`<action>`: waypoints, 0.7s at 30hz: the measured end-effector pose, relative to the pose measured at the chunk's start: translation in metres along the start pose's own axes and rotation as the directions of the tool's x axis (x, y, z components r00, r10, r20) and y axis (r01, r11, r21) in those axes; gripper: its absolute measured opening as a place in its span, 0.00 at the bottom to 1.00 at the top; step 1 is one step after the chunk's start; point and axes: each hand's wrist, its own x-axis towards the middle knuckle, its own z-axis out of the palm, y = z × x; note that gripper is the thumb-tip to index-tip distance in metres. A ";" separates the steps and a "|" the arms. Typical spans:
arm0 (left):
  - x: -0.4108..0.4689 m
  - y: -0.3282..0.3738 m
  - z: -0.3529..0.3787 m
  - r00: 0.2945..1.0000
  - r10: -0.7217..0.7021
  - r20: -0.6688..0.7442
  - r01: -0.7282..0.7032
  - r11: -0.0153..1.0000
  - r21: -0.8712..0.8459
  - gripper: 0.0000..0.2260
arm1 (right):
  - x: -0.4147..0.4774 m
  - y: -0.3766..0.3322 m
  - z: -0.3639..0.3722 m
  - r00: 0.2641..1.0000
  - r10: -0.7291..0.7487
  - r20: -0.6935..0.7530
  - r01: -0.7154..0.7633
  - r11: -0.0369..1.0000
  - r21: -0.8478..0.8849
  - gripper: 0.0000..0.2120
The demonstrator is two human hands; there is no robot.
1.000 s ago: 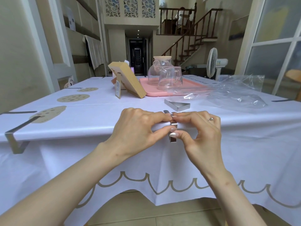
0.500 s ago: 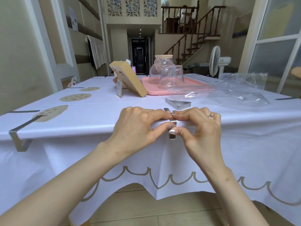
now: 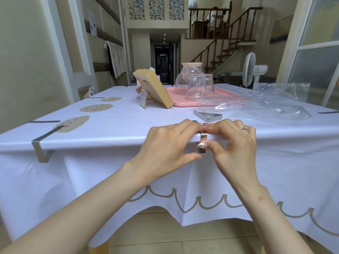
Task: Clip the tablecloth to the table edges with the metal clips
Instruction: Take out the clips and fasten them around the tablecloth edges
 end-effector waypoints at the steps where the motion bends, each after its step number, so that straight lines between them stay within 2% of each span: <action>1: 0.000 0.000 0.001 1.000 -0.005 -0.005 0.006 1.000 0.015 0.23 | 0.001 0.001 -0.002 1.000 -0.007 0.021 0.007 1.000 -0.002 0.07; 3: 0.000 0.000 0.000 1.000 -0.005 -0.015 0.006 1.000 0.031 0.22 | 0.006 0.002 -0.009 0.996 0.005 0.089 -0.008 0.999 0.035 0.08; 6: 0.000 0.001 -0.001 1.000 -0.002 -0.009 0.003 0.999 0.043 0.21 | 0.025 0.003 -0.022 0.980 0.129 0.155 -0.158 0.968 0.194 0.06; 8: 0.000 0.000 -0.001 1.000 0.005 -0.001 -0.005 0.999 0.044 0.20 | 0.043 0.010 -0.024 0.981 0.127 0.149 -0.136 0.989 0.056 0.05; 10: 0.000 0.000 0.000 1.000 0.010 -0.001 -0.010 0.999 0.051 0.20 | 0.059 0.017 -0.021 0.958 0.130 0.255 -0.099 0.986 -0.131 0.08; 13: 0.000 -0.002 0.001 1.000 0.008 -0.008 -0.008 0.999 0.052 0.21 | 0.074 0.026 -0.013 0.898 0.170 0.406 -0.081 0.971 -0.227 0.09; 15: 0.000 -0.003 0.001 1.000 0.000 0.001 0.000 0.999 0.039 0.21 | 0.076 0.027 -0.010 0.903 0.157 0.400 -0.087 0.978 -0.188 0.05; 18: 0.003 -0.001 -0.002 0.999 -0.053 0.005 0.053 0.996 -0.075 0.22 | 0.074 0.027 -0.010 0.932 0.108 0.347 -0.069 0.990 -0.122 0.03; 21: 0.013 -0.001 -0.010 0.978 -0.205 0.043 0.209 0.948 -0.240 0.19 | 0.070 0.024 -0.015 0.957 0.094 0.275 -0.102 0.995 0.013 0.09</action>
